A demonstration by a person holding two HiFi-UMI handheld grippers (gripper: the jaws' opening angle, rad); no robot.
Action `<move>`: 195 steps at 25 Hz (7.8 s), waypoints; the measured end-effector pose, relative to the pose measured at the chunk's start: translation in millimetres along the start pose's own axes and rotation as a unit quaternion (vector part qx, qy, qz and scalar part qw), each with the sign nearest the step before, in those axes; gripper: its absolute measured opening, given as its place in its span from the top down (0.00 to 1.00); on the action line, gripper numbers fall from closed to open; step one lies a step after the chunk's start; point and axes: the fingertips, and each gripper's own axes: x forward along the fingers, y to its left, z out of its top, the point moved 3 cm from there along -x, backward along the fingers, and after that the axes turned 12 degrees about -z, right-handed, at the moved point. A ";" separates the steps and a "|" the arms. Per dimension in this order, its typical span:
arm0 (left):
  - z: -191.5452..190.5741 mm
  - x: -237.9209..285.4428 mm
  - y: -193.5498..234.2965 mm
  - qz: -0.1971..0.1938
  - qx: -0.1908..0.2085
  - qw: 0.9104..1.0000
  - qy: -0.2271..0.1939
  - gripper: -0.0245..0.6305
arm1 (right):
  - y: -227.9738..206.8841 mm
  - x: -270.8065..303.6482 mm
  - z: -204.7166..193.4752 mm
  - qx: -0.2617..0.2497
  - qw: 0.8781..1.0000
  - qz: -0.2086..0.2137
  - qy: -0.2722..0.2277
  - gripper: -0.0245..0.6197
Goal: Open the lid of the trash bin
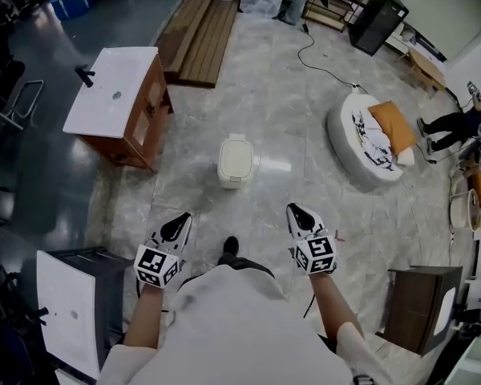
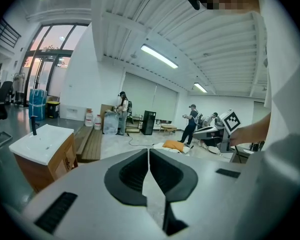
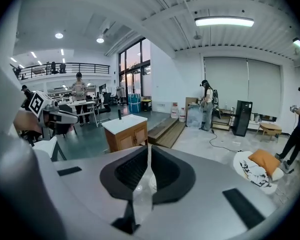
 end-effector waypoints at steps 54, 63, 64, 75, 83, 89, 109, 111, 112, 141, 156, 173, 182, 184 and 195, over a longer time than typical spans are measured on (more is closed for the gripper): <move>-49.7 151.0 190.6 -0.110 -0.030 0.984 0.134 0.93 | 47.0 261.5 -63.0 -0.046 0.979 0.055 0.193 0.90; -101.9 171.5 207.0 -0.147 -0.041 0.976 0.158 0.93 | 74.2 312.8 -117.1 -0.049 0.969 0.059 0.233 0.90; -106.2 173.2 206.3 -0.152 -0.041 0.974 0.162 0.93 | 75.9 315.3 -122.8 -0.047 0.968 0.061 0.239 0.90; -134.6 180.7 218.4 -0.114 -0.082 0.977 0.160 0.93 | 77.6 350.1 -188.4 -0.053 0.950 0.077 0.297 0.90; -164.8 191.0 222.0 -0.070 -0.119 0.977 0.160 0.93 | 83.0 381.3 -252.0 -0.022 0.936 0.095 0.337 0.90; -206.8 206.5 205.4 -0.066 -0.139 0.974 0.169 0.93 | 75.6 401.2 -303.0 0.003 0.931 0.084 0.355 0.90; -283.9 232.8 183.3 -0.059 -0.176 0.962 0.201 0.93 | 68.4 439.1 -415.9 0.013 0.918 0.013 0.397 0.85; -286.8 233.8 182.9 -0.059 -0.181 0.961 0.202 0.93 | 69.8 441.6 -421.7 0.008 0.917 -0.001 0.400 0.85; -287.8 233.9 182.7 -0.059 -0.183 0.960 0.202 0.93 | 70.6 441.6 -422.8 0.003 0.917 -0.009 0.399 0.85; -223.2 212.9 187.5 -0.063 -0.154 0.970 0.177 0.93 | 53.6 426.8 -337.1 -0.006 0.928 -0.017 0.372 0.85; -125.6 187.2 192.2 -0.091 -0.112 0.971 0.190 0.93 | 28.1 366.1 -192.7 0.053 0.949 -0.033 0.308 0.89; -29.8 168.1 205.9 -0.154 -0.013 0.972 0.176 0.93 | 26.6 245.6 -32.3 0.039 0.985 -0.054 0.161 0.92; -16.2 173.4 175.3 -0.153 -0.006 0.975 0.161 0.93 | 5.9 190.4 -11.5 0.035 0.990 -0.063 0.124 0.92; -13.7 171.3 165.8 -0.149 -0.007 0.977 0.155 0.93 | 4.0 176.7 -14.0 0.034 0.990 -0.064 0.119 0.92; -9.5 127.3 105.2 -0.112 -0.045 0.987 0.106 0.93 | -1.7 85.7 -28.8 0.049 0.994 -0.052 0.082 0.92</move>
